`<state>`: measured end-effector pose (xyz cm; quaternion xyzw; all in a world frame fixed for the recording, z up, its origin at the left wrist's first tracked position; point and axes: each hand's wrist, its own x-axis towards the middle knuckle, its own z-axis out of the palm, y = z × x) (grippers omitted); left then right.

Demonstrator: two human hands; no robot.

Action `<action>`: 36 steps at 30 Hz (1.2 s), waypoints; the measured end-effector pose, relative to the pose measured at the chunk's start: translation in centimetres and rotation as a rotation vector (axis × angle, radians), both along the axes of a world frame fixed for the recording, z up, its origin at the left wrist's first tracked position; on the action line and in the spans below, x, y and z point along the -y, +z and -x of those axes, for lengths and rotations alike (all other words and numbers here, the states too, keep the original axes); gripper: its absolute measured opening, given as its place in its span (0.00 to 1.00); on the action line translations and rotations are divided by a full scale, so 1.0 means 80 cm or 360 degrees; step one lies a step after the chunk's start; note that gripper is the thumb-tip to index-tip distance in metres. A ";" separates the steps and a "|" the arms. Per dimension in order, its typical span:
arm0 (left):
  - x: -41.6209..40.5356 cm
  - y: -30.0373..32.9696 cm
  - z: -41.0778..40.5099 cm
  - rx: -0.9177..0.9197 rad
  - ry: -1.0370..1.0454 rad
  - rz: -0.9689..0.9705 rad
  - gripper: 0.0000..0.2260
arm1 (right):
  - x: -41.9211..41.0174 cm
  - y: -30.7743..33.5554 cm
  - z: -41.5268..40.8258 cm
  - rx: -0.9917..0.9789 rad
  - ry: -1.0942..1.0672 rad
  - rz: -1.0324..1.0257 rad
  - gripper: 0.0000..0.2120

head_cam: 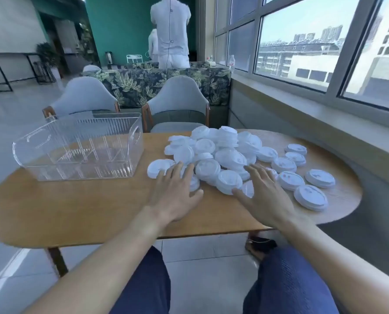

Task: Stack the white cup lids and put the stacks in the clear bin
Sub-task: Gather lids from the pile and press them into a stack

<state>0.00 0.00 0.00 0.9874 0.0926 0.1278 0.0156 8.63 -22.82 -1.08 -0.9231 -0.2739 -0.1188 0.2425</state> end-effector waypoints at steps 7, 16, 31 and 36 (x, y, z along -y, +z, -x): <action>-0.012 -0.037 -0.002 -0.0081 0.0006 0.0137 0.32 | 0.015 -0.035 -0.011 -0.0119 -0.0142 -0.0015 0.35; -0.032 -0.065 -0.022 0.0083 0.0023 0.0333 0.31 | 0.018 -0.059 -0.029 -0.0082 -0.0193 -0.0030 0.32; -0.042 -0.072 -0.038 0.0249 -0.0062 0.0417 0.29 | 0.021 -0.066 -0.031 -0.0049 -0.0357 -0.0285 0.35; -0.042 -0.081 -0.040 0.0489 -0.0209 0.0332 0.25 | 0.022 -0.067 -0.033 -0.0045 -0.0346 -0.0525 0.36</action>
